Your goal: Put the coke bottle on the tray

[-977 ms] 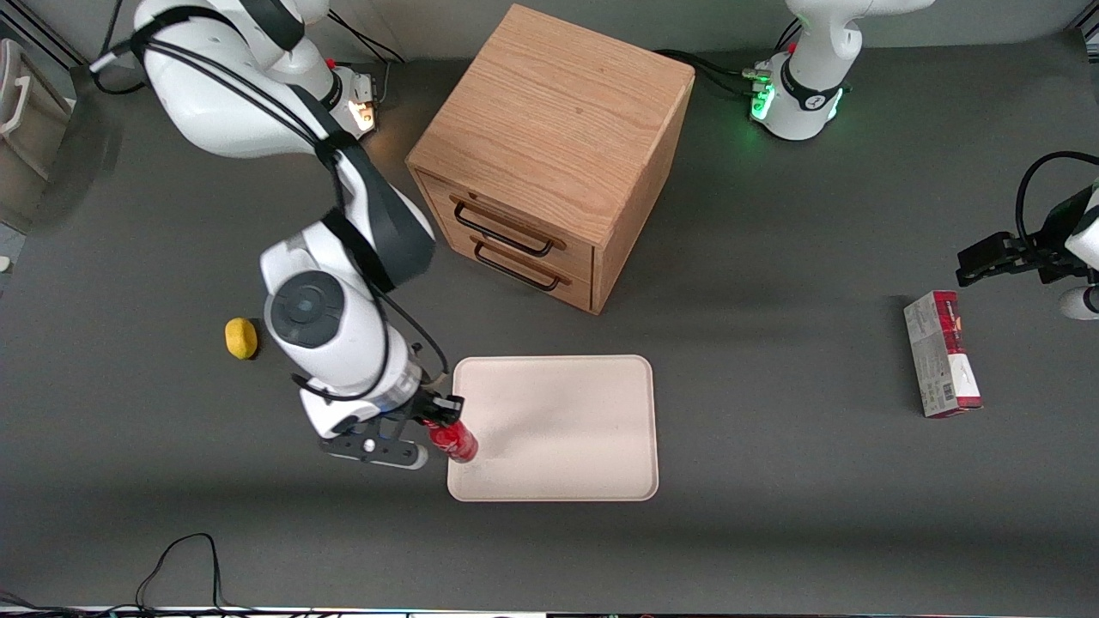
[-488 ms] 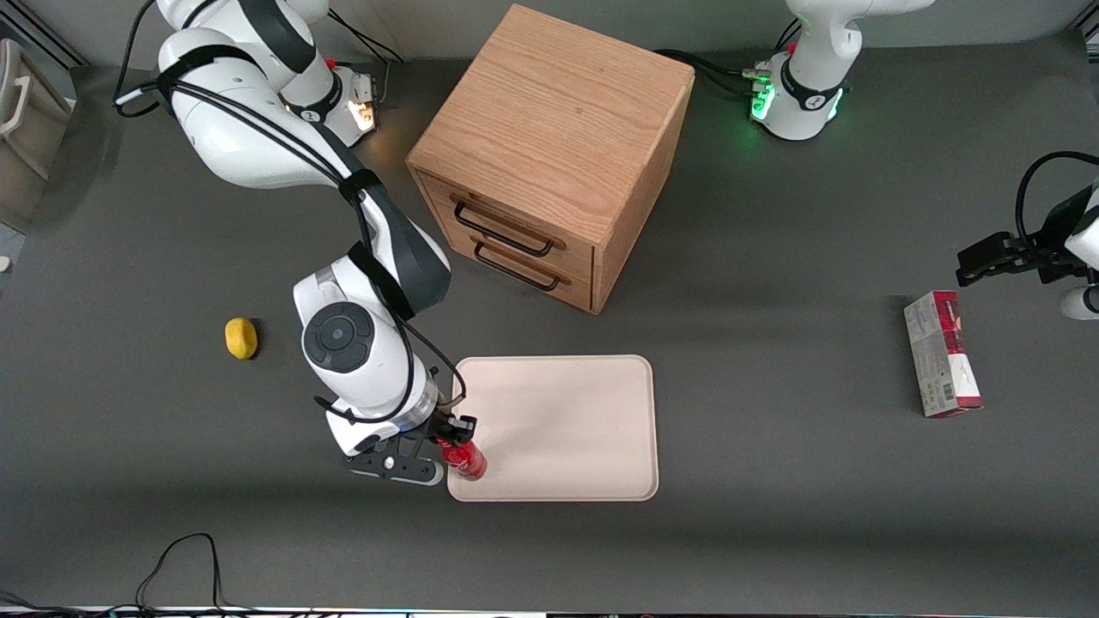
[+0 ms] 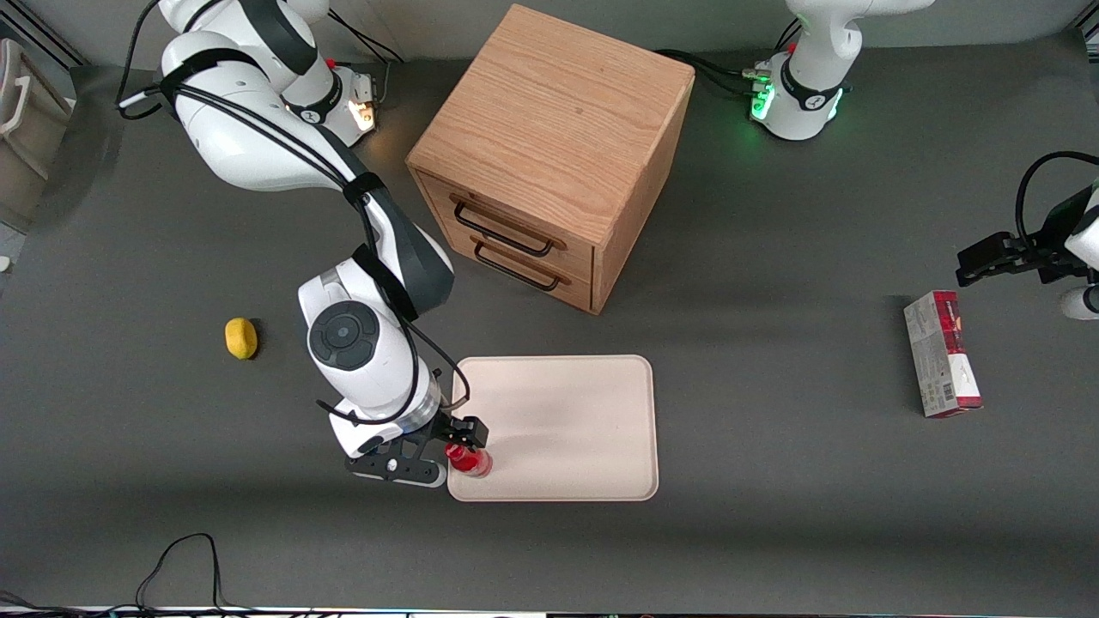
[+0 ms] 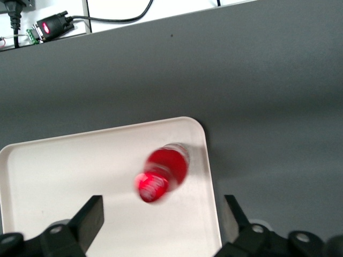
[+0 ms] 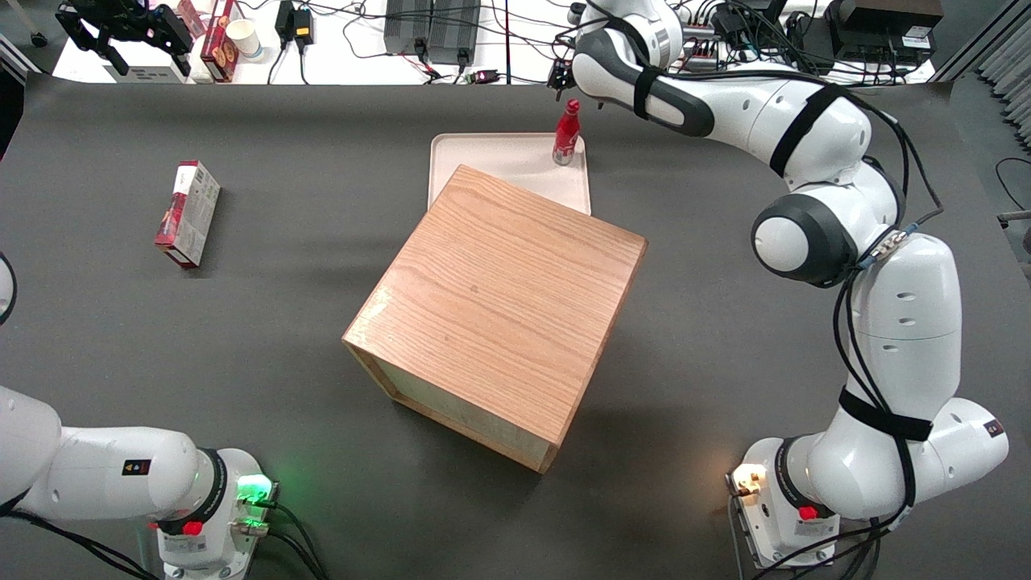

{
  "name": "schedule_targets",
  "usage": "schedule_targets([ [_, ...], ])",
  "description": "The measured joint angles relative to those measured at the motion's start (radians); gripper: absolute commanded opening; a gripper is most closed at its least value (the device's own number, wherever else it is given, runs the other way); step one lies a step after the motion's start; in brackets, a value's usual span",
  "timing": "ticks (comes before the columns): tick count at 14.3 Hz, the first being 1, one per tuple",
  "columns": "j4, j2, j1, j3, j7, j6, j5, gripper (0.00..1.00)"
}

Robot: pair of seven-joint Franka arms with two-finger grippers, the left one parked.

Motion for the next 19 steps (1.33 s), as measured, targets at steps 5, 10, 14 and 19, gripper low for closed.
schedule_targets([
  [5, -0.007, -0.113, -0.014, -0.002, -0.01, -0.152, -0.002, 1.0],
  [10, -0.237, -0.442, -0.1, -0.135, -0.356, -0.335, 0.184, 1.0],
  [14, -0.568, -0.768, -0.116, -0.325, -0.602, -0.363, 0.273, 1.0],
  [19, -0.817, -1.041, -0.117, -0.463, -0.678, -0.406, 0.297, 1.0],
])
